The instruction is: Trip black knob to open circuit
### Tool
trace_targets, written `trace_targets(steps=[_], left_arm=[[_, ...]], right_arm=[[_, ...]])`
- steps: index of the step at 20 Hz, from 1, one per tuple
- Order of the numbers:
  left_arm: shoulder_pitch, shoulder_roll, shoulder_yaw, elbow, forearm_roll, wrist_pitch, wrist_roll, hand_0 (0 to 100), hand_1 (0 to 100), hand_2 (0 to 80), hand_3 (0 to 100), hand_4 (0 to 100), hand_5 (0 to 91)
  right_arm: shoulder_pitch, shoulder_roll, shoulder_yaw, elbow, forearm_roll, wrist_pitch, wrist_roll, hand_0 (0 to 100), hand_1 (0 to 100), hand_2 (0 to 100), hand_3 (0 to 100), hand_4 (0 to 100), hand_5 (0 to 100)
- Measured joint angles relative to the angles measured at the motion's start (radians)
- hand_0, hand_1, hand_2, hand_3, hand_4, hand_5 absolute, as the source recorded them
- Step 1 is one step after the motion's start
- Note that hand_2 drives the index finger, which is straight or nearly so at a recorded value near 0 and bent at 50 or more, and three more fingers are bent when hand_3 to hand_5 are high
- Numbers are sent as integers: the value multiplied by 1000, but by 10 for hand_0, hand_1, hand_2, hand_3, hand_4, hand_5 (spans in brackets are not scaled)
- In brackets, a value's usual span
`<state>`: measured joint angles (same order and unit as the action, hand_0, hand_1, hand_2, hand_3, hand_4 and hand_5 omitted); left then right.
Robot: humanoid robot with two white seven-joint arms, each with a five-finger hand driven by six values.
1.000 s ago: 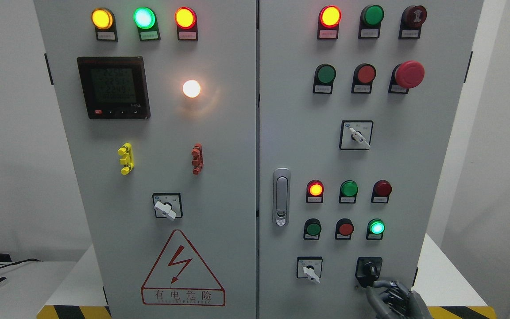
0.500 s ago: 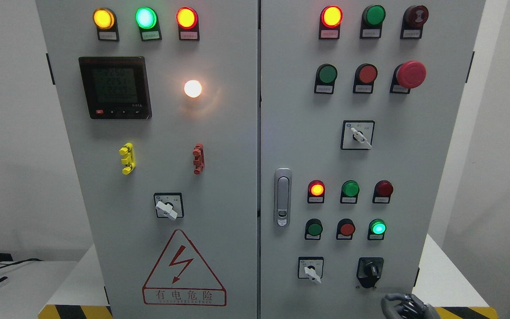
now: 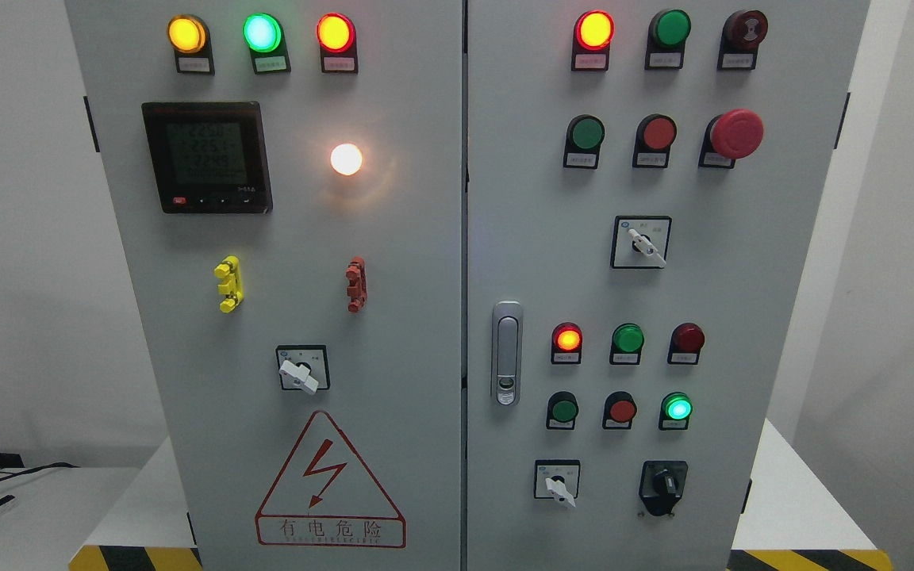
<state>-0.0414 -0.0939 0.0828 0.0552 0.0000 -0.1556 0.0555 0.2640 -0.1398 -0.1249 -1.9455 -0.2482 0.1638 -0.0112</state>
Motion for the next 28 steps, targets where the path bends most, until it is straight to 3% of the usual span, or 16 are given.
trace_targets(steps=[3,12,16,28], left_arm=[[0,0,0,0,0,0,0,120,389,0,0,0,0],[0,0,0,0,0,0,0,120,389,0,0,0,0],[0,0,0,0,0,0,0,120,389,0,0,0,0],[0,0,0,0,0,0,0,120,389,0,0,0,0]], right_arm=[[93,-2,-18,-34,-7,-66,29,51,0,294,410,365,356],[292,-6,-63,-96,-77,-192,49,0,0,106,238,203,257],[324,-8,-75,-111,-94,-198,53,0,0,61,134,132,191],[340,-11,-90,-134,-109,-194,40,0,0,82,113,123,168]])
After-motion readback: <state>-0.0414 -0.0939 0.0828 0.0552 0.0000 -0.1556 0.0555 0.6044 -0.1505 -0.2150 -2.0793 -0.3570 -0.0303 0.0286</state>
